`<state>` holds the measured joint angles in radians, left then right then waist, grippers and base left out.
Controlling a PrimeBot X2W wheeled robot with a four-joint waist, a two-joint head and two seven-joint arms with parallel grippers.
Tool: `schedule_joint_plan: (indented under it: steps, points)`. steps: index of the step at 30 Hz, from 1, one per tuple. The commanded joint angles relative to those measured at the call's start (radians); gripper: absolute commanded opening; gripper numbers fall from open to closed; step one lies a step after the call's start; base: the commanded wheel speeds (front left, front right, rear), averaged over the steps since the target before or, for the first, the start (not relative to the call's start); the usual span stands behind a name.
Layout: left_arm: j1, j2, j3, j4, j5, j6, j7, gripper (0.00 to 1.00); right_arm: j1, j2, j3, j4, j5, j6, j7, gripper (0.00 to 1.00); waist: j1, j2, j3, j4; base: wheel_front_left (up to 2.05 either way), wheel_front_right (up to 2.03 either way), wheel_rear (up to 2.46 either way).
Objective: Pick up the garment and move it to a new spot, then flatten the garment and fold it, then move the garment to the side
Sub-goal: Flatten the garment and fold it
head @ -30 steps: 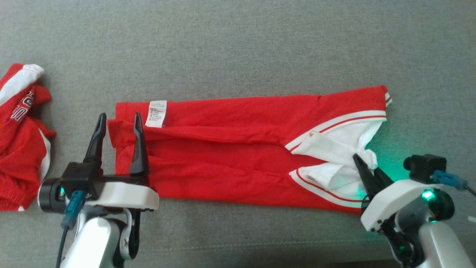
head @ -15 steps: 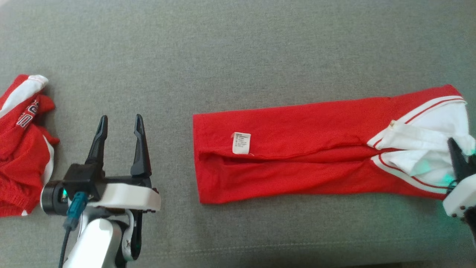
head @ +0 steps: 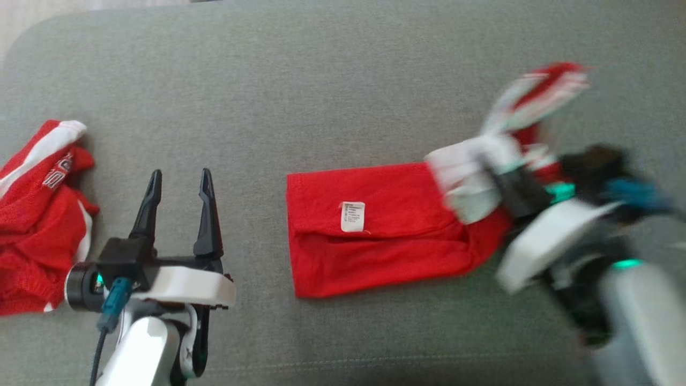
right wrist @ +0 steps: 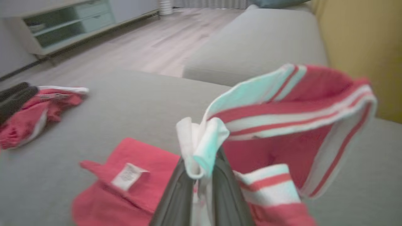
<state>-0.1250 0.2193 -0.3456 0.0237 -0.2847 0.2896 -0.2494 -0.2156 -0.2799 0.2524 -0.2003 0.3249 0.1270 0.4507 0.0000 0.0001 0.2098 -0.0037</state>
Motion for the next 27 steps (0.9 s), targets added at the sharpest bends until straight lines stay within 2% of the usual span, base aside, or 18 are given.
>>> schedule_joint_plan:
  steps: [1, 5, 10, 14, 15, 16, 23, 27]
  points:
    - [-0.016, 0.01, 0.027, -0.026, -0.01, -0.005, -0.011, 1.0, -0.027, 0.046, 0.087, -0.013, 0.027, 0.004, -0.001, 0.0, 0.0, -0.0001, -0.007, 0.014, 0.0, 0.0, 0.0]
    - [-0.014, 0.004, 0.019, -0.026, -0.012, -0.005, -0.011, 1.0, -0.037, 0.148, 0.214, 0.084, 0.063, 0.004, -0.033, 0.0, 0.0, -0.0001, -0.006, 0.032, 0.0, 0.0, 0.0]
    - [-0.017, 0.001, 0.01, -0.021, -0.012, -0.007, -0.011, 1.0, -0.044, 0.205, 0.295, 0.207, 0.097, 0.004, -0.086, 0.0, 0.0, -0.0001, 0.0, 0.048, 0.0, 0.0, 0.0]
    - [-0.023, -0.002, 0.0, -0.016, -0.012, -0.009, -0.01, 1.0, -0.052, 0.225, 0.322, 0.312, 0.116, 0.004, -0.143, 0.0, 0.0, -0.0001, 0.007, 0.058, 0.0, 0.0, 0.0]
    - [-0.025, -0.003, -0.001, -0.013, -0.012, -0.011, -0.01, 1.0, -0.056, 0.227, 0.321, 0.329, 0.122, 0.004, -0.16, 0.3, 0.0, -0.0001, 0.009, 0.058, 0.0, 0.0, 0.0]
    - [-0.027, -0.003, -0.002, -0.01, -0.013, -0.013, -0.011, 1.0, -0.06, 0.228, 0.322, 0.342, 0.128, 0.004, -0.179, 1.0, 0.0, -0.0001, 0.011, 0.059, 0.0, 0.0, 0.0]
    - [-0.036, -0.004, -0.007, -0.002, -0.012, -0.014, -0.011, 1.0, -0.112, 0.229, 0.357, 0.286, 0.219, 0.004, -0.379, 1.0, 0.0, -0.0001, 0.02, 0.046, 0.0, 0.0, 0.0]
    - [-0.041, -0.001, -0.006, -0.002, -0.01, -0.012, -0.011, 1.0, -0.13, 0.229, 0.325, 0.221, 0.206, 0.004, -0.465, 1.0, 0.0, -0.0001, 0.024, 0.035, 0.0, 0.0, 0.0]
